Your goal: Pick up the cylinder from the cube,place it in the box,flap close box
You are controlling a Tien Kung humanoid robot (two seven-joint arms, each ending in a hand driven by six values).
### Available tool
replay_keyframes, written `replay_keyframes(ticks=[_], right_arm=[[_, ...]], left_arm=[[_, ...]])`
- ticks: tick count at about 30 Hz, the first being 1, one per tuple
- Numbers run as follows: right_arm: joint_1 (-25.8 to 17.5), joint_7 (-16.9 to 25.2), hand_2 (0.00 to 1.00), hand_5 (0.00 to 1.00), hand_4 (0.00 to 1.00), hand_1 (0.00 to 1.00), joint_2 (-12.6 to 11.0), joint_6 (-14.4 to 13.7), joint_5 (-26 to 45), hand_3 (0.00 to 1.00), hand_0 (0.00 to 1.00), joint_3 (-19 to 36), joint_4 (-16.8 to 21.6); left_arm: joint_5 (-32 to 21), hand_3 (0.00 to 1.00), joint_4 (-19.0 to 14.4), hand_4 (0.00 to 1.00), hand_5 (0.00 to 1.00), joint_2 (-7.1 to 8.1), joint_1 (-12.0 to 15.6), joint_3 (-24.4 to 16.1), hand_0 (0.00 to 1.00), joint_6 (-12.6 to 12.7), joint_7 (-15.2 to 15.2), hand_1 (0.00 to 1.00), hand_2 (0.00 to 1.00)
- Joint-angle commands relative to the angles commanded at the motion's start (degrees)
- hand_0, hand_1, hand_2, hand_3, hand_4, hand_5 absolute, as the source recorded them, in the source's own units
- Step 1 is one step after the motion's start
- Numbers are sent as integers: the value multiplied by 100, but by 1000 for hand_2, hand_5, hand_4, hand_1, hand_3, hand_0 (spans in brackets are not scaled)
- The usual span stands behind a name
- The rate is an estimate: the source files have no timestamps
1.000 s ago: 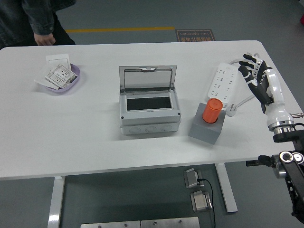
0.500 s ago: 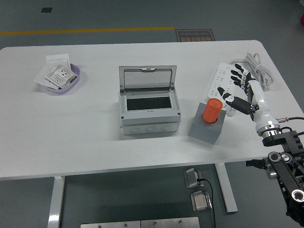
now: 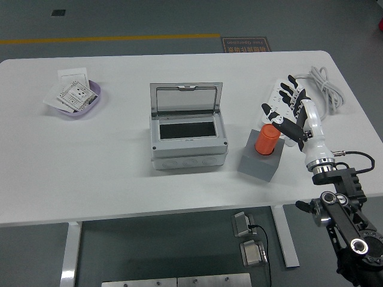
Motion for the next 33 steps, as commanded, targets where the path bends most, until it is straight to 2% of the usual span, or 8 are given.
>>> replay_keyframes(ticks=[2,3,14,15,26,32,33], right_arm=[[-20,22,830,418,941,835,28,0,28,971,893,-51,-43],[-22,36,761,430,948,766,35,0,45,900,842,-70,-70],[74,293,728,445,949,739,123,-34,293,873,831,-110,-396],[78,301,674,445,951,714,129,-39,301,827,822,-122,-420],[62,335,654,450,956,695,158,-59,269,799,806,-233,-640],[59,328,659,450,957,696,170,-46,207,796,805,-287,-774],[60,327,685,456,957,714,172,-44,203,805,807,-296,-786]], left_arm=[[7,591,0,637,274,-7,-4,2,601,-2,2,662,601],[10,591,0,636,274,-8,-6,4,601,-3,2,662,601],[2,591,0,636,273,0,-19,45,601,-4,-1,662,600],[-6,591,0,637,274,-1,-26,59,601,-6,-1,662,600],[22,591,0,637,272,-22,-39,65,601,-14,6,662,600],[12,591,0,636,271,-27,-49,99,601,-17,1,662,599],[14,592,0,638,268,-28,-49,99,601,-17,1,662,600]])
